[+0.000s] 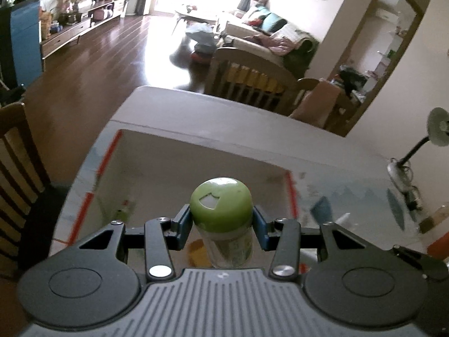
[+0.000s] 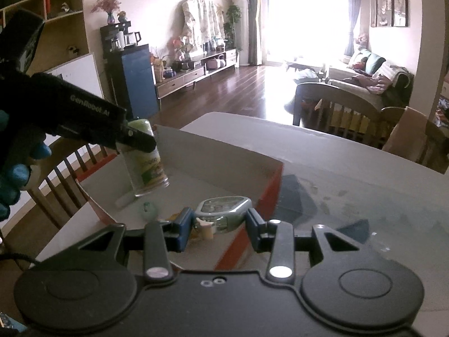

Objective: Organize rigid objects
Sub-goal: 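Carry the jar and tape dispenser with both tools over the cardboard box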

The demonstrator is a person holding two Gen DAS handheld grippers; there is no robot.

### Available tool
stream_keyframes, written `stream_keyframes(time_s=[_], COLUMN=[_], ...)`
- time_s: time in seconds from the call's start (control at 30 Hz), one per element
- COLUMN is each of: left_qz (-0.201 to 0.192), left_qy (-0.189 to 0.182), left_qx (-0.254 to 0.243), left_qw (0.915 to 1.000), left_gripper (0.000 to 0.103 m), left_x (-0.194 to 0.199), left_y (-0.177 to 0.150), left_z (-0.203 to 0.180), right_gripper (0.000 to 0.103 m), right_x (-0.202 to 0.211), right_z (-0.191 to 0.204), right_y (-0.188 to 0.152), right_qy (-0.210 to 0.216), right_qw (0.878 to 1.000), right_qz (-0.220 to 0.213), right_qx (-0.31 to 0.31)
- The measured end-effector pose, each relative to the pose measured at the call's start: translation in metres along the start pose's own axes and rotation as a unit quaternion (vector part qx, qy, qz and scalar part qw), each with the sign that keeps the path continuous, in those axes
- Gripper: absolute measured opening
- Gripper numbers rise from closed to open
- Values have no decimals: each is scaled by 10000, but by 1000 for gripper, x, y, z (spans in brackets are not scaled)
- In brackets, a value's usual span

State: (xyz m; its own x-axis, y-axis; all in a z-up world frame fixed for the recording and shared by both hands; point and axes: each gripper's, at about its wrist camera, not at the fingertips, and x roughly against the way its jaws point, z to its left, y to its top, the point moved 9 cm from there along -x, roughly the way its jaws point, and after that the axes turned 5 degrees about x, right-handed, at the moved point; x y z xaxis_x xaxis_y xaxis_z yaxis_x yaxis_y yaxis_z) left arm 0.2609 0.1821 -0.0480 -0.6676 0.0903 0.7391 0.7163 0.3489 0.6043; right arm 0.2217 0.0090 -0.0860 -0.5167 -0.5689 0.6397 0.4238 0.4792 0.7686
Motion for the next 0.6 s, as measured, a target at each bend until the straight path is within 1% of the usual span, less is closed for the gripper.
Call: stream_keyframes(time_s=[0.23, 0.43, 0.6], left_qz=[226, 456, 658], left_qy=[199, 316, 371], left_qx=[-42, -126, -275], left_qw=[9995, 9984, 9968], left_gripper=[46, 46, 46], left_x=[-18, -36, -55], left_y=[2, -7, -10], left_z=[43, 69, 80], right_gripper=[40, 40, 40], right_x=[-39, -67, -89], right_z=[27, 50, 59], right_y=[7, 9, 8], right_qy=[22, 16, 7], right_qw=[9999, 9994, 9985], right_qz=[123, 296, 471], right_qx=[-23, 168, 272])
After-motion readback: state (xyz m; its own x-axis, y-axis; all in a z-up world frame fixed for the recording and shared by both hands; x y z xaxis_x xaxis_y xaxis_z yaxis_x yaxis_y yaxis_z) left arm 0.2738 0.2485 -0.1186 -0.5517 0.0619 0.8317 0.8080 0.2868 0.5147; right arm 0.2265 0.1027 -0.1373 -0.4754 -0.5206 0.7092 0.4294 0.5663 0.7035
